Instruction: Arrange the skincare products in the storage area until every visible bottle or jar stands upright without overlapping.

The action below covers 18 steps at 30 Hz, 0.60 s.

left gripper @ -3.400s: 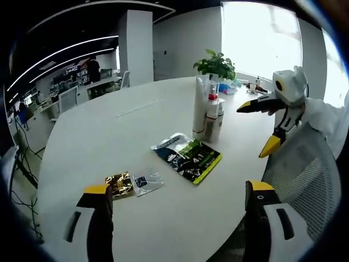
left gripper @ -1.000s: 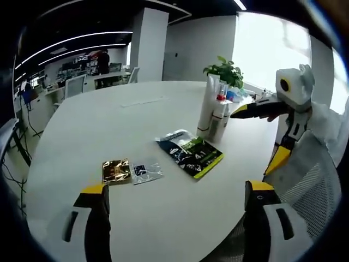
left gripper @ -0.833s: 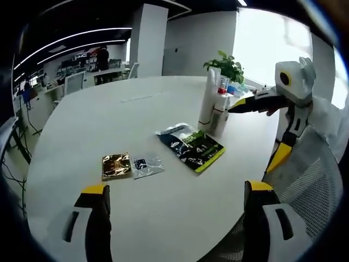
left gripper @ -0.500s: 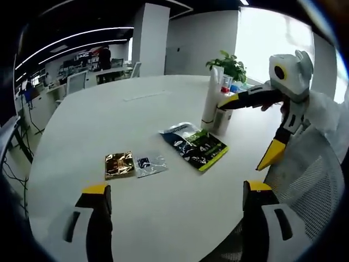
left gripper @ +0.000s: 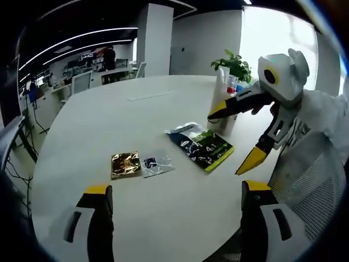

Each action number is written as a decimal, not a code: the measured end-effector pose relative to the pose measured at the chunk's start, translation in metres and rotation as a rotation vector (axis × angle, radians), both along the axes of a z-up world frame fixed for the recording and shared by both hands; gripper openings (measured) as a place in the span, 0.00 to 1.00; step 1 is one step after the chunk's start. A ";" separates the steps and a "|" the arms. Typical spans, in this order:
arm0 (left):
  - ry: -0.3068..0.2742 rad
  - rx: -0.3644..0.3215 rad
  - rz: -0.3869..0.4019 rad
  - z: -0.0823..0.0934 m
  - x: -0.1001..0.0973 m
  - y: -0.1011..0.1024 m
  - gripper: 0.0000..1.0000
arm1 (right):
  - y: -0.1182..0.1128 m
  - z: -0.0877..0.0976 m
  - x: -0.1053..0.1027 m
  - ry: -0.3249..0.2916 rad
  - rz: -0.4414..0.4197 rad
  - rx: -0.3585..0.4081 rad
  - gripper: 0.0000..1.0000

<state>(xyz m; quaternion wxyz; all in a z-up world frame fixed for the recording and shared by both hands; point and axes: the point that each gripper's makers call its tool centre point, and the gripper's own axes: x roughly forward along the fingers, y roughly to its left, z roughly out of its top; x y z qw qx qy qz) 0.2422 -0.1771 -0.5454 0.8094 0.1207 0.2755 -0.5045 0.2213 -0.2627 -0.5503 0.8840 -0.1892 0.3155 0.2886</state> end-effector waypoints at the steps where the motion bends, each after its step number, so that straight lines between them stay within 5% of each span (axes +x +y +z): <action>1: 0.001 -0.001 -0.001 0.000 0.000 0.000 0.93 | 0.001 -0.001 0.002 -0.002 0.002 0.000 0.69; 11: 0.002 -0.009 -0.002 0.001 0.000 -0.001 0.92 | 0.008 -0.013 0.021 0.010 0.043 -0.001 0.54; 18: 0.012 -0.015 0.001 0.002 0.000 -0.001 0.91 | 0.010 -0.024 0.038 0.029 0.058 0.004 0.53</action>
